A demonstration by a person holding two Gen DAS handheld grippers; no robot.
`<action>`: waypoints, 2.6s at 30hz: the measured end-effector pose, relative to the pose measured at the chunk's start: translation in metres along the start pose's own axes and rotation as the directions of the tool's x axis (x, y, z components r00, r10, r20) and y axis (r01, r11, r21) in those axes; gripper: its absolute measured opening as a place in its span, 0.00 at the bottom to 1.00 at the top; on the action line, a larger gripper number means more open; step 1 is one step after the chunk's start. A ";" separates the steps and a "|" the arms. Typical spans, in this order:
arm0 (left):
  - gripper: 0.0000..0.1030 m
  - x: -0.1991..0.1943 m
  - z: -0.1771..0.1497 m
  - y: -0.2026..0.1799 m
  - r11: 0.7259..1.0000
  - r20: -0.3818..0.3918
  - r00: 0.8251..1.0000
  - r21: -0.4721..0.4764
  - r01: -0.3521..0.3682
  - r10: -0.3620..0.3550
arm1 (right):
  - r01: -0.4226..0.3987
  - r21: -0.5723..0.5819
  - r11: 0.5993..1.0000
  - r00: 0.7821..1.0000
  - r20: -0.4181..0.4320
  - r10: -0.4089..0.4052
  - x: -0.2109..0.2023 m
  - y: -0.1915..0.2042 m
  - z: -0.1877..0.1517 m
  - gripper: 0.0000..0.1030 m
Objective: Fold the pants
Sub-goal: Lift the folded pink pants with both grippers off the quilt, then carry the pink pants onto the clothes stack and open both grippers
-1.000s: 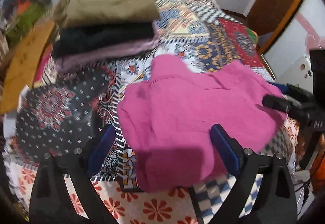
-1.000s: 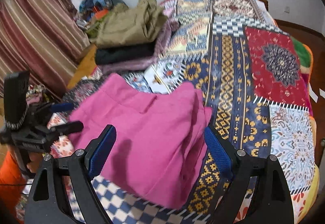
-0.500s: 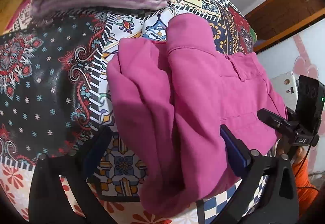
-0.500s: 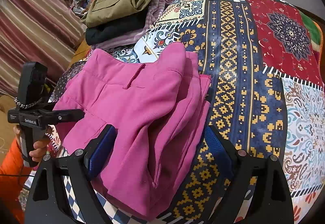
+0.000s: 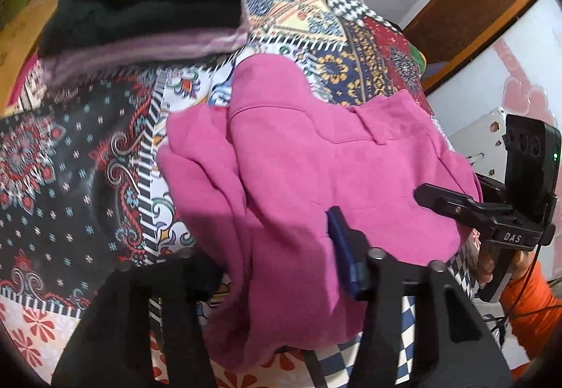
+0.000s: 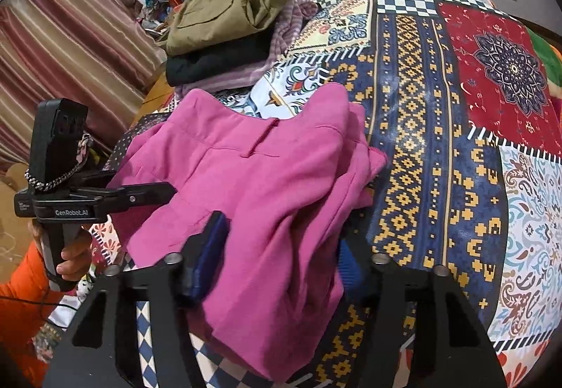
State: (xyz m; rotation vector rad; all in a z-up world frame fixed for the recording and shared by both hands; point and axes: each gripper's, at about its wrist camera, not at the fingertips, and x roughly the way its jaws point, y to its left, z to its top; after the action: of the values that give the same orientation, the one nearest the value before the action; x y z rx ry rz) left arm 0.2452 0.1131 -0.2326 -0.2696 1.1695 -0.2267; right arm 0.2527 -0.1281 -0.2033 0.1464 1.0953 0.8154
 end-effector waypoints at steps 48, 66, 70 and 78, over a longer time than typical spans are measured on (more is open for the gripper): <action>0.32 -0.162 0.163 0.043 0.950 0.521 0.813 0.015 -0.313 0.260 | 0.084 -0.279 0.956 0.900 0.434 0.048 -0.030 0.130 0.208 0.29; 0.36 -0.063 0.248 0.155 0.952 0.411 0.864 -0.043 -0.302 0.293 | 0.070 -0.197 0.978 0.936 0.351 0.003 0.096 0.093 0.257 0.29; 0.57 -0.052 0.245 0.165 0.941 0.424 0.847 -0.039 -0.336 0.320 | 0.070 -0.185 0.980 0.947 0.322 -0.007 0.109 0.082 0.254 0.31; 0.85 -0.057 0.239 0.191 0.959 0.397 0.873 -0.120 -0.256 0.283 | 0.157 -0.248 0.956 0.944 0.321 -0.072 0.108 0.089 0.244 0.42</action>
State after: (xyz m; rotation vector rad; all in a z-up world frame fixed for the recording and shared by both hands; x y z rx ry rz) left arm 0.4518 0.3335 -0.1573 -0.1940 0.7823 0.1137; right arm 0.4322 0.0724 -0.1218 -0.0213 0.6818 0.7972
